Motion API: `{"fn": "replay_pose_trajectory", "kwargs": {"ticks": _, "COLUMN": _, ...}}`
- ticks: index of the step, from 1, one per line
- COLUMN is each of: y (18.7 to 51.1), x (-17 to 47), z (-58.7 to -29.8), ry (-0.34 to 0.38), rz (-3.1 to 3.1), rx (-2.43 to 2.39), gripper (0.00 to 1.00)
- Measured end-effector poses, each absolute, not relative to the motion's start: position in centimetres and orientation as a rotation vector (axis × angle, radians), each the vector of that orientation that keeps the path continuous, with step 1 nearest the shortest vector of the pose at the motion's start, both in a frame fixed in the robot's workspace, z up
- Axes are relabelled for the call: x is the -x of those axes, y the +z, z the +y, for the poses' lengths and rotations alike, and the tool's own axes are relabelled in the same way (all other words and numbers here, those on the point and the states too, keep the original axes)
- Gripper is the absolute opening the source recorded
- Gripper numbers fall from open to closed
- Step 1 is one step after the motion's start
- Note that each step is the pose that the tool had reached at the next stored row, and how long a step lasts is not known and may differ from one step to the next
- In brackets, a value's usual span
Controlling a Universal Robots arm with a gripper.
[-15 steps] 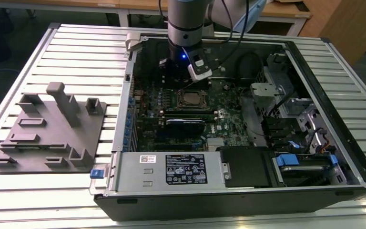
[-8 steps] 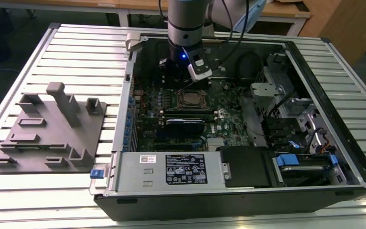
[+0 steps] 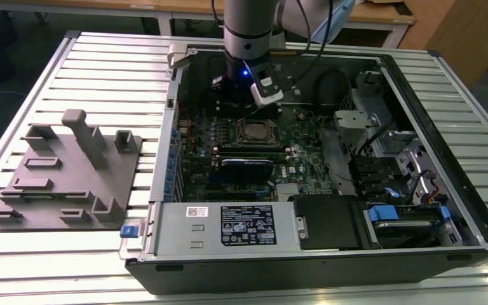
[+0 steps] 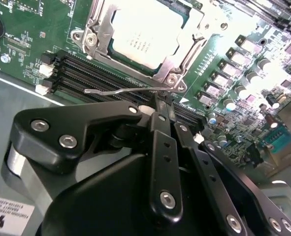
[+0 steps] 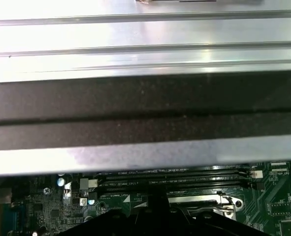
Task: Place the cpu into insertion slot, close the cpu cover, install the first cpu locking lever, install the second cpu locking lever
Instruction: 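Install the first cpu locking lever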
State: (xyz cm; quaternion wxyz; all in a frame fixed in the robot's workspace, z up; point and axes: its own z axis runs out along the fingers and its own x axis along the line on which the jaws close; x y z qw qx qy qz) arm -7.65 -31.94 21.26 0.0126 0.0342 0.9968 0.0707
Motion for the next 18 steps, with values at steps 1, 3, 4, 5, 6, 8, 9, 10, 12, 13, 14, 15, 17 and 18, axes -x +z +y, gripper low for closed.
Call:
{"fn": "replay_pose_trajectory", "kwargs": {"ticks": 1, "y": 21.34, "x": 7.65, "z": -31.94, "ry": 0.22, "rz": 3.107, "rx": -0.107, "gripper": 0.11}}
{"fn": "replay_pose_trajectory", "kwargs": {"ticks": 3, "y": 21.45, "x": 7.65, "z": -31.94, "ry": 0.221, "rz": 3.107, "rx": -0.106, "gripper": 0.11}}
{"fn": "replay_pose_trajectory", "kwargs": {"ticks": 4, "y": 21.45, "x": 7.65, "z": -31.94, "ry": 0.221, "rz": 3.106, "rx": -0.107, "gripper": 0.11}}
{"fn": "replay_pose_trajectory", "kwargs": {"ticks": 5, "y": 21.45, "x": 7.65, "z": -31.94, "ry": 0.221, "rz": 3.107, "rx": -0.107, "gripper": 0.11}}
{"fn": "replay_pose_trajectory", "kwargs": {"ticks": 6, "y": 21.45, "x": 7.65, "z": -31.95, "ry": 0.221, "rz": 3.107, "rx": -0.107, "gripper": 0.11}}
{"fn": "replay_pose_trajectory", "kwargs": {"ticks": 8, "y": 21.46, "x": 7.65, "z": -31.95, "ry": 0.22, "rz": 3.107, "rx": -0.107, "gripper": 0.11}}
{"fn": "replay_pose_trajectory", "kwargs": {"ticks": 9, "y": 21.46, "x": 7.65, "z": -31.95, "ry": 0.22, "rz": 3.107, "rx": -0.106, "gripper": 0.11}}
{"fn": "replay_pose_trajectory", "kwargs": {"ticks": 10, "y": 21.46, "x": 7.65, "z": -31.95, "ry": 0.22, "rz": 3.107, "rx": -0.107, "gripper": 0.11}}
{"fn": "replay_pose_trajectory", "kwargs": {"ticks": 12, "y": 21.46, "x": 7.65, "z": -32.01, "ry": 0.22, "rz": 3.107, "rx": -0.106, "gripper": 0.11}}
{"fn": "replay_pose_trajectory", "kwargs": {"ticks": 13, "y": 21.46, "x": 7.65, "z": -32.04, "ry": 0.22, "rz": 3.107, "rx": -0.106, "gripper": 0.11}}
{"fn": "replay_pose_trajectory", "kwargs": {"ticks": 14, "y": 21.46, "x": 7.65, "z": -32.05, "ry": 0.22, "rz": 3.107, "rx": -0.107, "gripper": 0.11}}
{"fn": "replay_pose_trajectory", "kwargs": {"ticks": 15, "y": 21.46, "x": 7.63, "z": -32.06, "ry": 0.22, "rz": 3.107, "rx": -0.106, "gripper": 0.11}}
{"fn": "replay_pose_trajectory", "kwargs": {"ticks": 17, "y": 21.46, "x": 7.53, "z": -32.06, "ry": 0.22, "rz": 3.107, "rx": -0.106, "gripper": 0.11}}
{"fn": "replay_pose_trajectory", "kwargs": {"ticks": 18, "y": 21.46, "x": 7.48, "z": -32.06, "ry": 0.22, "rz": 3.107, "rx": -0.106, "gripper": 0.11}}
